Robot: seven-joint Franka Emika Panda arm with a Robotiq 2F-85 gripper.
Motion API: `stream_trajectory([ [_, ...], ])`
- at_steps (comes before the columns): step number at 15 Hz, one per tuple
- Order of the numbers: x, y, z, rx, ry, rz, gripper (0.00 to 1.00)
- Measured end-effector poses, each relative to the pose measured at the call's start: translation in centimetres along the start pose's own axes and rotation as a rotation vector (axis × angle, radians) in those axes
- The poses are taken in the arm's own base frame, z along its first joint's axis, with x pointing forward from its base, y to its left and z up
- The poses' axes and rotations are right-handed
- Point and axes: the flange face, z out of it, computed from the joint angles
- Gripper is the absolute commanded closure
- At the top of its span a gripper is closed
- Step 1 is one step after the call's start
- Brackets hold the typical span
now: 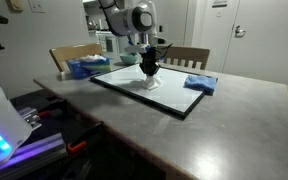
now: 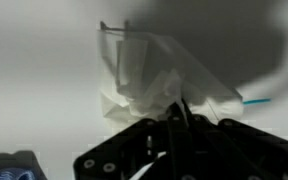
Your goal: Pick up the wipe and rub the white board
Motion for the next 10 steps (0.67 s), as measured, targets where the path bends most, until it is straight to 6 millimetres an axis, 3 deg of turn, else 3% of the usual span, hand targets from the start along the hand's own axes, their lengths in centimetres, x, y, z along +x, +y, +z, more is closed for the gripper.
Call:
stream_trajectory([
  [4,0.0,-0.3,0.0,0.006,-0.004,-0.002,1.00],
  [10,-0.2,-5.4,-0.7,0.114,-0.050,-0.121,1.00],
])
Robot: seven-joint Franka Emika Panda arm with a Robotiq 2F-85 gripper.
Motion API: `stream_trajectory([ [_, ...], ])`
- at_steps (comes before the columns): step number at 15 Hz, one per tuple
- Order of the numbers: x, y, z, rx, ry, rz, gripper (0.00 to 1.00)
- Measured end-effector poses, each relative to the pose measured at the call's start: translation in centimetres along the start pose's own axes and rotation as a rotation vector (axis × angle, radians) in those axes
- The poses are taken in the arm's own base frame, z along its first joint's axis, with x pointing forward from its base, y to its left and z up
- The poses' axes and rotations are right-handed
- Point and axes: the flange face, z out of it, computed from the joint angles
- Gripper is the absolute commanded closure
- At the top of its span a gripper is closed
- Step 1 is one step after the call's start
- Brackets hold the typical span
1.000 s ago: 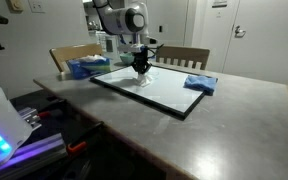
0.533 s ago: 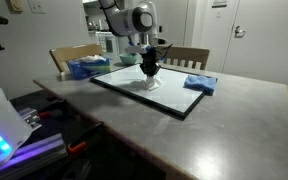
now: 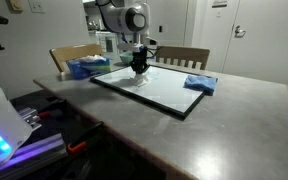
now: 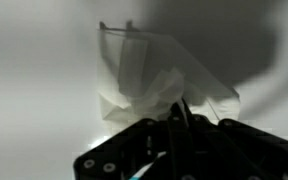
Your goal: Pick up the wipe and rub the white board
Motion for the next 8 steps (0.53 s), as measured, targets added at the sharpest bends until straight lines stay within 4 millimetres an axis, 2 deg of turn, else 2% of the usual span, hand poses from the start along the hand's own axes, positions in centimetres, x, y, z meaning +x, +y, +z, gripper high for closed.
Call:
stream_trajectory([
  [2,0.0,-0.2,0.0,0.001,-0.005,-0.008,1.00],
  [4,0.0,0.9,0.1,-0.020,0.000,0.007,1.00],
  [8,0.2,6.8,0.1,-0.104,0.045,0.122,1.00],
])
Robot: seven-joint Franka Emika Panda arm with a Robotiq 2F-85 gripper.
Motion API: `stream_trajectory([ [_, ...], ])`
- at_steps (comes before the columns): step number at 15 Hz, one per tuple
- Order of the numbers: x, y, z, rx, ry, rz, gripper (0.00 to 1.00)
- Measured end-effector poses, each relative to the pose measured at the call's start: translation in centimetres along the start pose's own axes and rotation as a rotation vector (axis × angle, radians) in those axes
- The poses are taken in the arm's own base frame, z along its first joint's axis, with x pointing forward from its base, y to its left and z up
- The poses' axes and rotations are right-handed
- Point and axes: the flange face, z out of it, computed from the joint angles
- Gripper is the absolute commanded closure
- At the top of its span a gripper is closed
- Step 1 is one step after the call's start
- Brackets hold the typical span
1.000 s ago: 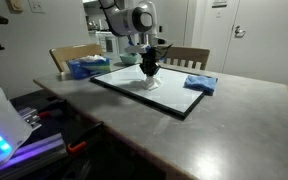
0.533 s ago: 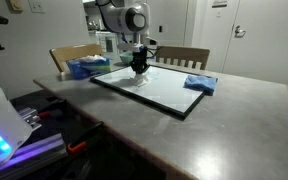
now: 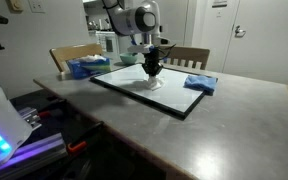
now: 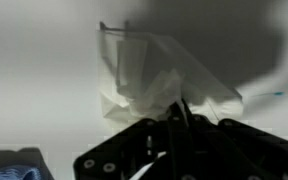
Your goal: Pick up the wipe and rub the white board
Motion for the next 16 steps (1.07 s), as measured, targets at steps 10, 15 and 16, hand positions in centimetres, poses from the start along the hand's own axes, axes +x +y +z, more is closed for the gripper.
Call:
stream_trajectory([
  [10,0.0,-5.0,-0.6,0.171,-0.044,-0.032,1.00],
  [15,-0.2,-5.0,-0.5,0.174,-0.075,-0.042,1.00],
  [16,0.0,-3.8,-0.4,0.150,-0.060,-0.021,1.00],
])
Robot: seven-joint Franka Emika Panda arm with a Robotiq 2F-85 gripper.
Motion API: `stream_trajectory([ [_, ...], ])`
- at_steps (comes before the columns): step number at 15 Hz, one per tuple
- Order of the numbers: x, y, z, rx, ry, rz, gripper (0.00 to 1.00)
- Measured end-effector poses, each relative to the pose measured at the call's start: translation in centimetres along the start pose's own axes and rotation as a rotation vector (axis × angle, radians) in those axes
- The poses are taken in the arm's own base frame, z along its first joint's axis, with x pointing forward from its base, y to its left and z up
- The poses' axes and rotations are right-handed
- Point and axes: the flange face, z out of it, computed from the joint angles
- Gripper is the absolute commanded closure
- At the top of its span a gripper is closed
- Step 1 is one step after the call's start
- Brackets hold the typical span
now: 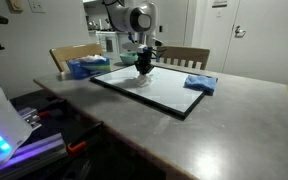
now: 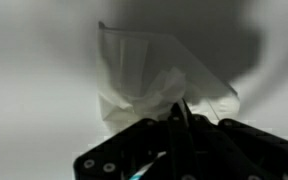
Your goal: Pick up the wipe and rub the white board
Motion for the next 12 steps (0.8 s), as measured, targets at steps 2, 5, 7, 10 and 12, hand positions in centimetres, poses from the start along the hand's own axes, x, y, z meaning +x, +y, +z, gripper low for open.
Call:
stream_trajectory([
  [2,0.6,2.7,-0.2,-0.029,0.053,0.063,1.00],
  [5,1.2,4.7,-0.4,-0.015,0.104,0.137,1.00],
  [7,1.5,4.5,-0.4,0.023,0.100,0.157,1.00],
  [10,1.5,2.8,-0.3,0.085,0.035,0.134,1.00],
  [12,0.9,1.5,0.0,0.114,-0.040,0.113,1.00],
])
